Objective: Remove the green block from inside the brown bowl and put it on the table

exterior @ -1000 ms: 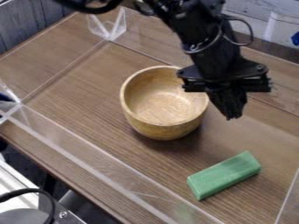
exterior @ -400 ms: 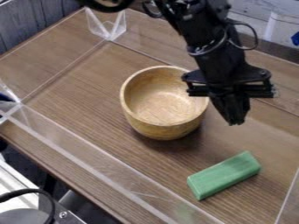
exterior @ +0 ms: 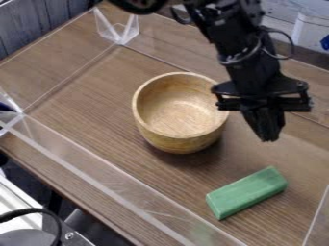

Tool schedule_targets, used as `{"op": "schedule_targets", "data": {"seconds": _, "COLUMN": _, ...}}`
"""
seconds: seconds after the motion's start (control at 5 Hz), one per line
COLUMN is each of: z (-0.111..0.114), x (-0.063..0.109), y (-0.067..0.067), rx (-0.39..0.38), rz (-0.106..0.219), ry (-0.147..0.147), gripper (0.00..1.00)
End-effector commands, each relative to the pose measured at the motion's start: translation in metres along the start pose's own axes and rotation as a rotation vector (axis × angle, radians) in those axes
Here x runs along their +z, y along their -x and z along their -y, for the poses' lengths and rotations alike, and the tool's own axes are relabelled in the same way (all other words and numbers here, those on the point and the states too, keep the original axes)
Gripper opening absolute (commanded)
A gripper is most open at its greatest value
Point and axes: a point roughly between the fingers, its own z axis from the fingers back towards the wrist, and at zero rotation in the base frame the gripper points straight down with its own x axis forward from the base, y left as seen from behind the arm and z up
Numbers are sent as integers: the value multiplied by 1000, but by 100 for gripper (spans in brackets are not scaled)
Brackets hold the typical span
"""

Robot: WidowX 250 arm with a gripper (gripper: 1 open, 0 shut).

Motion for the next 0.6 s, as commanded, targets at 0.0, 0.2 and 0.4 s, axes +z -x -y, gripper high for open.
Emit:
{"op": "schedule_targets", "data": {"seconds": 0.0, "z": 16, "x": -6, "y": -18, "rx": -48, "rz": 26, "ry": 3, "gripper": 0}}
{"op": "schedule_targets", "data": {"seconds": 0.2, "z": 24, "x": -20, "y": -24, "rx": -78, "rz": 19, "ry": -34, "gripper": 0}}
{"op": "schedule_targets", "data": {"seconds": 0.4, "z": 29, "x": -35, "y": -29, "rx": -101, "rz": 15, "ry": -72, "gripper": 0}}
